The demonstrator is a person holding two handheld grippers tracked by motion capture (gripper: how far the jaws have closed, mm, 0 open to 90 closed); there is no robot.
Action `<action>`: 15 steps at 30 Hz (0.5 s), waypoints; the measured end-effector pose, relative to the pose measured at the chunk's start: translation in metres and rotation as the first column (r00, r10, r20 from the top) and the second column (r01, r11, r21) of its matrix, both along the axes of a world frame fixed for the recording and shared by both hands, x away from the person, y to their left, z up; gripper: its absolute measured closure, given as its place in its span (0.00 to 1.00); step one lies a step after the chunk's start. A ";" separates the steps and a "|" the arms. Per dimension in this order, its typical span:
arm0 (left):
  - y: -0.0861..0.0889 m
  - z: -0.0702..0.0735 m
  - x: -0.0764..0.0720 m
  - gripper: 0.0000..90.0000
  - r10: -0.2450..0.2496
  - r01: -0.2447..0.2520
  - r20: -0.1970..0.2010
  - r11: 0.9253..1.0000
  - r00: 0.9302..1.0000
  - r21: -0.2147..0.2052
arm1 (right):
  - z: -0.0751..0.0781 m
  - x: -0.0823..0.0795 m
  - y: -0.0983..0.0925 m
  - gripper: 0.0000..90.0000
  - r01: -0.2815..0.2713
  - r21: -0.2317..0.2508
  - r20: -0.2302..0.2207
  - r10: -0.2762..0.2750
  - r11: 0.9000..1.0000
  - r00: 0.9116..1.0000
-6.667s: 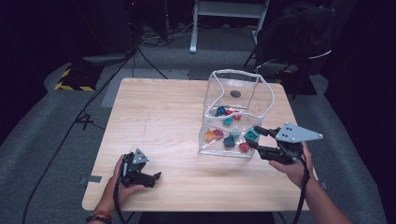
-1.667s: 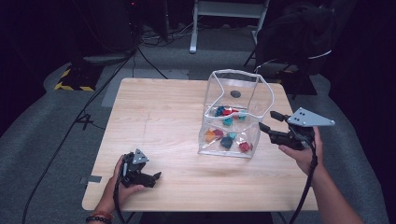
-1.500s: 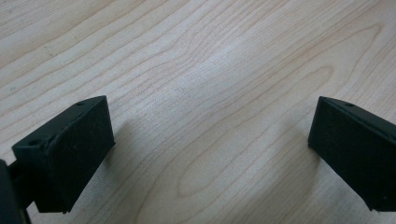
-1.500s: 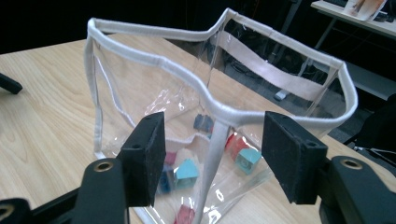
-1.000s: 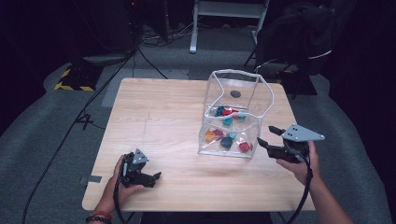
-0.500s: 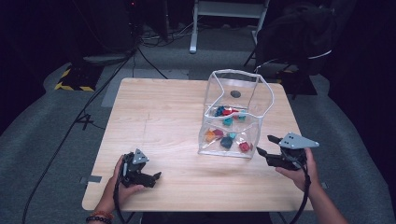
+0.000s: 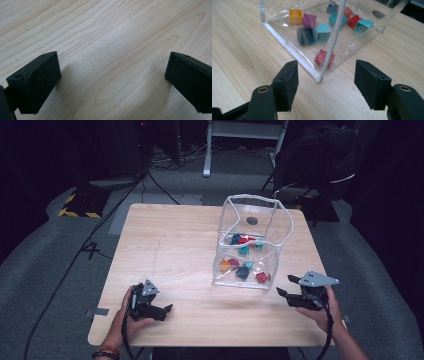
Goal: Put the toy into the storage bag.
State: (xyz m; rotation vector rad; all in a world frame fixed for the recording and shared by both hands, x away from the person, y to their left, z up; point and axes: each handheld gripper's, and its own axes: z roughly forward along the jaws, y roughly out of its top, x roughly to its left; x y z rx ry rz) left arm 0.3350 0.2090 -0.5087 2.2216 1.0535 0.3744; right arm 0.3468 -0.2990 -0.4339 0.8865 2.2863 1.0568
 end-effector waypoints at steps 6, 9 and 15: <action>0.000 0.000 0.000 0.01 0.001 -0.001 -0.002 1.000 1.000 -0.003 | -0.016 -0.001 -0.007 0.41 0.010 -0.013 -0.040 -0.011 1.000 0.999; 0.000 0.000 0.000 0.01 0.001 -0.001 -0.002 1.000 1.000 -0.003 | -0.023 -0.002 -0.011 0.40 0.011 -0.022 -0.058 -0.013 1.000 0.998; 0.000 0.000 0.001 0.00 0.005 -0.005 -0.001 1.000 1.000 -0.001 | -0.038 -0.005 -0.017 0.40 0.011 -0.034 -0.099 -0.014 0.999 0.995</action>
